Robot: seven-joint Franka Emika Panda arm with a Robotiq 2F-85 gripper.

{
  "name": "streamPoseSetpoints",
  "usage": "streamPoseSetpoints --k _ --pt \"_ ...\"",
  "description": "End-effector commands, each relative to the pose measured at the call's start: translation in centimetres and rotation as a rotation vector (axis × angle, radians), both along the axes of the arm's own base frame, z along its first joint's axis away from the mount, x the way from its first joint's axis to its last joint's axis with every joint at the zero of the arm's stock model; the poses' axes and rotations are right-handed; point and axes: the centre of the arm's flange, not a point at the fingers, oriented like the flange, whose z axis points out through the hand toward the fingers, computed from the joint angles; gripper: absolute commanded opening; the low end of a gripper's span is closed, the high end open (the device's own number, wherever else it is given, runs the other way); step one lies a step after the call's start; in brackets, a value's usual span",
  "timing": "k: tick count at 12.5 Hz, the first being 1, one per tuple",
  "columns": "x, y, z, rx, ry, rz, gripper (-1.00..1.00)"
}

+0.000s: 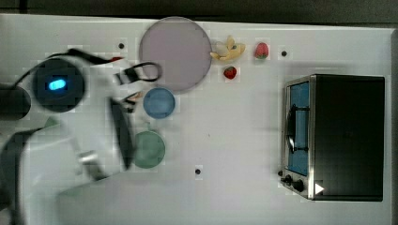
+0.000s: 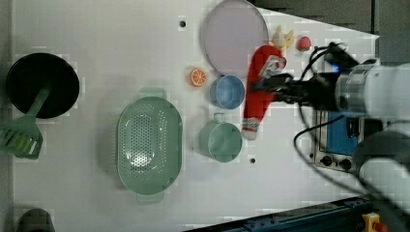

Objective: Pick ketchup from strainer and place it on the table

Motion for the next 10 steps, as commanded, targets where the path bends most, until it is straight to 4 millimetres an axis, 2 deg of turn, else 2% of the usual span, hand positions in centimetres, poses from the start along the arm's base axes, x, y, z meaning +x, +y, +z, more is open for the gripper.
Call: streamPoseSetpoints --k 1,3,5,7,10 --pt "1.8 -11.2 -2.8 -0.026 0.059 -0.074 0.17" --pt "1.7 -16.0 -4.0 -0.036 0.085 -0.154 0.17" --pt "0.4 -19.4 -6.3 -0.045 0.134 -0.187 0.17" --pt "-1.5 -21.3 -9.3 -0.050 0.186 -0.185 0.17" --pt "-3.7 -21.9 -13.6 -0.055 0.166 -0.205 0.17"
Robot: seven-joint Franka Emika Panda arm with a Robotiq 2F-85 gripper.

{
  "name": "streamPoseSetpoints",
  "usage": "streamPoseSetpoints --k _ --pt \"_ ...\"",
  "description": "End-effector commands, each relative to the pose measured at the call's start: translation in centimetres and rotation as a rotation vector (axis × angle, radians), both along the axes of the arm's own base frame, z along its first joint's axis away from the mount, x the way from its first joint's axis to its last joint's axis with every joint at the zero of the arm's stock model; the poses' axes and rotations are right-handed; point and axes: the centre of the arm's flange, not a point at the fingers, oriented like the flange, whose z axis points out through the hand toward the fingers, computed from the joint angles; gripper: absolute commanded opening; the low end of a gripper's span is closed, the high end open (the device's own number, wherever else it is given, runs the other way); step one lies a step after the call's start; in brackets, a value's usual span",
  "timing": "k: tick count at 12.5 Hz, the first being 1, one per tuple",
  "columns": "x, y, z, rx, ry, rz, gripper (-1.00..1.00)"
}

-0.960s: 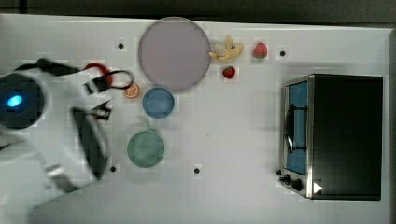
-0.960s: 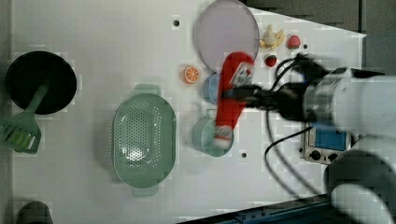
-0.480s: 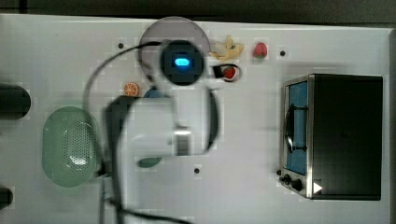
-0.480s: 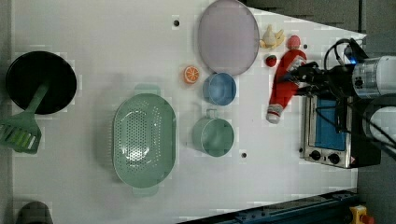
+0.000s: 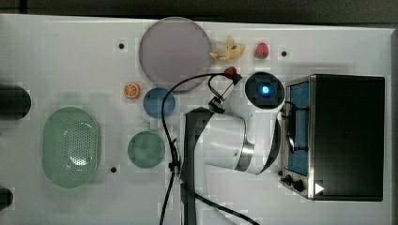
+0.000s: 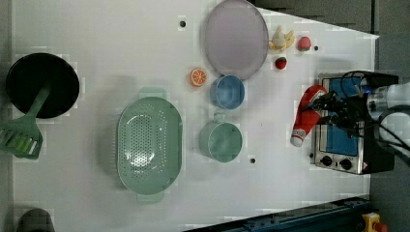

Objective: Pick ketchup from strainer and place it on the table

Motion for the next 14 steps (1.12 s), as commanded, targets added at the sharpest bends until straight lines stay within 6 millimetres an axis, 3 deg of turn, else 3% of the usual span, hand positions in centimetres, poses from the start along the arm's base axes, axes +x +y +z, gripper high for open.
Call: streamPoseSetpoints --k 1,4,6,8,10,14 --pt "-0.9 4.8 -2.5 0.010 -0.056 0.130 0.17" --pt "-1.8 4.8 -6.9 -0.011 -0.069 0.151 0.23" --pt "-1.9 4.8 -9.9 -0.017 -0.057 0.169 0.63" --pt "-1.7 4.8 -11.3 -0.018 -0.078 0.167 1.00" --pt "-0.6 5.0 -9.1 -0.025 -0.125 0.169 1.00" --pt "2.0 4.8 1.8 -0.048 -0.206 0.167 1.00"
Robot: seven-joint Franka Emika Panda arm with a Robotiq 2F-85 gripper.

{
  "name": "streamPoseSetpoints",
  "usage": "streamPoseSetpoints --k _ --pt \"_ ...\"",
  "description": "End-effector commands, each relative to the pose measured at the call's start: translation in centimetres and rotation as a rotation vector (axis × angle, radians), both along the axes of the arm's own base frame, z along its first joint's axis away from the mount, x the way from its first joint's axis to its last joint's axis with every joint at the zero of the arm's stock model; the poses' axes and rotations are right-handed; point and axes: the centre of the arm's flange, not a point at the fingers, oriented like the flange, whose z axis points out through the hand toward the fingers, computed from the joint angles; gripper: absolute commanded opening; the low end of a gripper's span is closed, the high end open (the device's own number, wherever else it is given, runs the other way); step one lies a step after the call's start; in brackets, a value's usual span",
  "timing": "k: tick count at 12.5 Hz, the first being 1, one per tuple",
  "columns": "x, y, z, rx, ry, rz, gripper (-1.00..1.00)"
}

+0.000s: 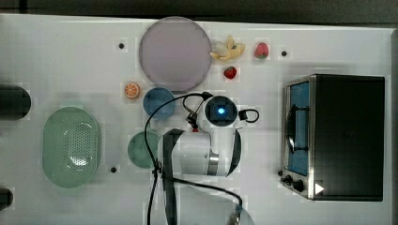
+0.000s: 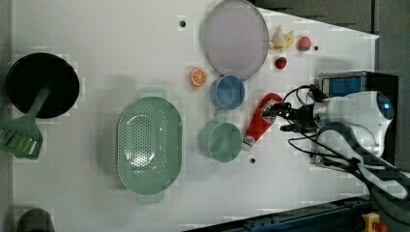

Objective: Pick ketchup from strainer and place it on the table

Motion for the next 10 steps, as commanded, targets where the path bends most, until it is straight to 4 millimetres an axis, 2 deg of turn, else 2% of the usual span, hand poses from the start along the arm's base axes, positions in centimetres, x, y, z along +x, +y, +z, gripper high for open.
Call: streamPoseSetpoints --k 1,5,7,10 --pt "4.6 -1.0 15.3 -0.027 -0.214 -0.003 1.00" --pt "5.4 -1.0 28.0 -0.043 -0.206 -0.235 1.00" --pt "4.6 -0.7 32.4 -0.054 -0.113 -0.295 1.00" --pt "4.4 -0.6 38.4 -0.061 -0.111 -0.291 1.00"
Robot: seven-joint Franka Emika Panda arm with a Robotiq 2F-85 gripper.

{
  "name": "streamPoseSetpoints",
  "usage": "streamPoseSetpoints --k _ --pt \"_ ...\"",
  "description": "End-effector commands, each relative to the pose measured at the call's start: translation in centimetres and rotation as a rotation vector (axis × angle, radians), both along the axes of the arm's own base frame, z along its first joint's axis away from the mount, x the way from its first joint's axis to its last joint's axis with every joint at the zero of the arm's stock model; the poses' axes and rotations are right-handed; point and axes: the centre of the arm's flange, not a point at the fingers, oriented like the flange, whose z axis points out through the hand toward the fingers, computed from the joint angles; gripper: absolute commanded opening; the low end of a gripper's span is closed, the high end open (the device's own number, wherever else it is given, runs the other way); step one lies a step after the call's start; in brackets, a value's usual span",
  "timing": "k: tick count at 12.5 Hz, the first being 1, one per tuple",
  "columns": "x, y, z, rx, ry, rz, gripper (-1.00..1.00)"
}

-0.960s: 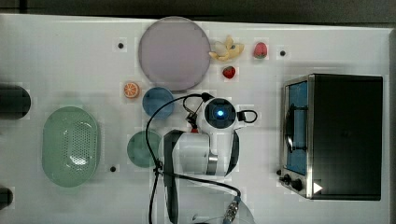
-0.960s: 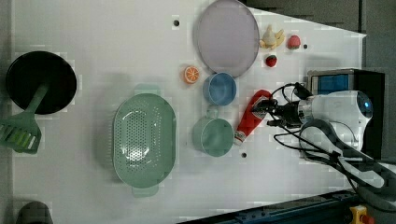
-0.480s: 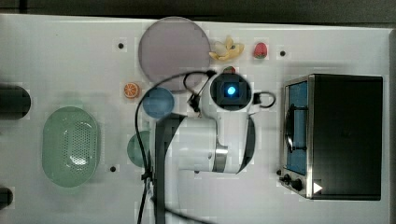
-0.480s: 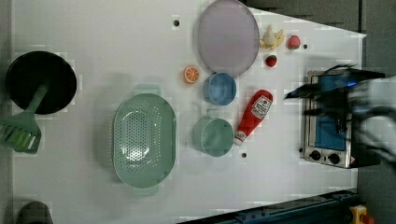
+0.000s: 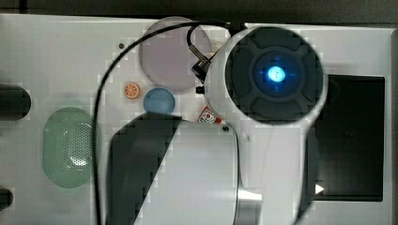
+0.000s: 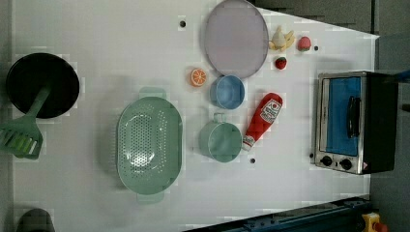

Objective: Pick ketchup from strainer and place it on the table

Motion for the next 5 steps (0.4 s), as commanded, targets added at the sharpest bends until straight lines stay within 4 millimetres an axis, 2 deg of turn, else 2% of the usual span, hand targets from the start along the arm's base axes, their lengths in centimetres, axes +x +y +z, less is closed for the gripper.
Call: streamPoseSetpoints --k 1,5 --pt "0.25 -0.13 -1.15 0.008 0.121 -0.079 1.00" --pt "0.34 -0.18 -1.15 0.009 0.132 -0.079 1.00"
